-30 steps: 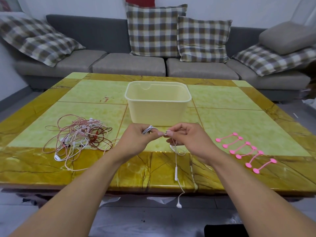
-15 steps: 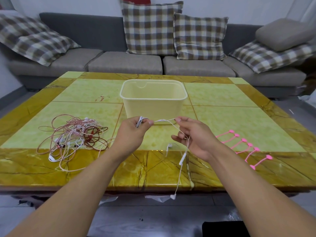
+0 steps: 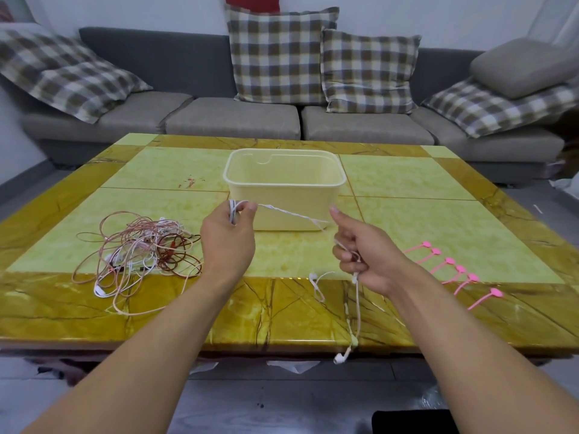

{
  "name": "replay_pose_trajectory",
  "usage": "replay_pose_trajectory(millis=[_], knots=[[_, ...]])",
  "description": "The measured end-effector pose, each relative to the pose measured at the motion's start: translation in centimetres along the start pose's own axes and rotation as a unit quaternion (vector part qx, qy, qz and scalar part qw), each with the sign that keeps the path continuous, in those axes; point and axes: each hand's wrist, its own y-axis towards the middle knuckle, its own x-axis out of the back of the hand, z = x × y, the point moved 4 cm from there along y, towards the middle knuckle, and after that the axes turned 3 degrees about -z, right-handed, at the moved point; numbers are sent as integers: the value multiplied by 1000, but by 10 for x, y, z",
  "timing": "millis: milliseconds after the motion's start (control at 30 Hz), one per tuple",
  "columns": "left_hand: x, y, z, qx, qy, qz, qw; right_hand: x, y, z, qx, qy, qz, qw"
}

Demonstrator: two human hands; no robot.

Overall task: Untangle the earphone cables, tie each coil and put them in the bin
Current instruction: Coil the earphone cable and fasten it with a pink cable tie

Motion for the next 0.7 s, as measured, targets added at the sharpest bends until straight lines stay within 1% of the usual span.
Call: replay_pose_trajectory(millis=[67,133,200,267,300,367,433,500,533,567,633,667,700], knots=[[5,2,-1,8,-10,-30,999,-1,-2,-6,-43,-14,46,998],[10,4,-2,15,-24,-62,998,-2,-6,-6,-59,-17,81,995],[13,8,-2,27,-34,-82,996,-3,-11,-3,-58,-14,134,989],[15,11,0,41,-39,-93,994,-5,-14,3,-23,24,171,985],[16,12,1,46,-39,-99,993,-5,-15,7,5,38,169,985],[18,11,2,47,-43,-116,991,-6,-18,16,68,60,131,987],[21,10,-1,48,-59,-143,987,-4,-16,24,110,129,102,980],[24,11,-5,53,-77,-166,982,4,-13,29,111,238,88,961],[25,12,-8,48,-84,-163,982,8,-10,29,101,258,81,957],[24,11,-13,34,-89,-148,984,10,-8,26,88,235,69,965],[19,5,-25,-12,-86,-95,992,11,-3,14,64,76,33,995],[16,2,-31,-32,-82,-68,994,10,-1,6,52,-4,26,998],[14,-1,-38,-48,-79,-45,995,8,1,1,40,-59,25,997]])
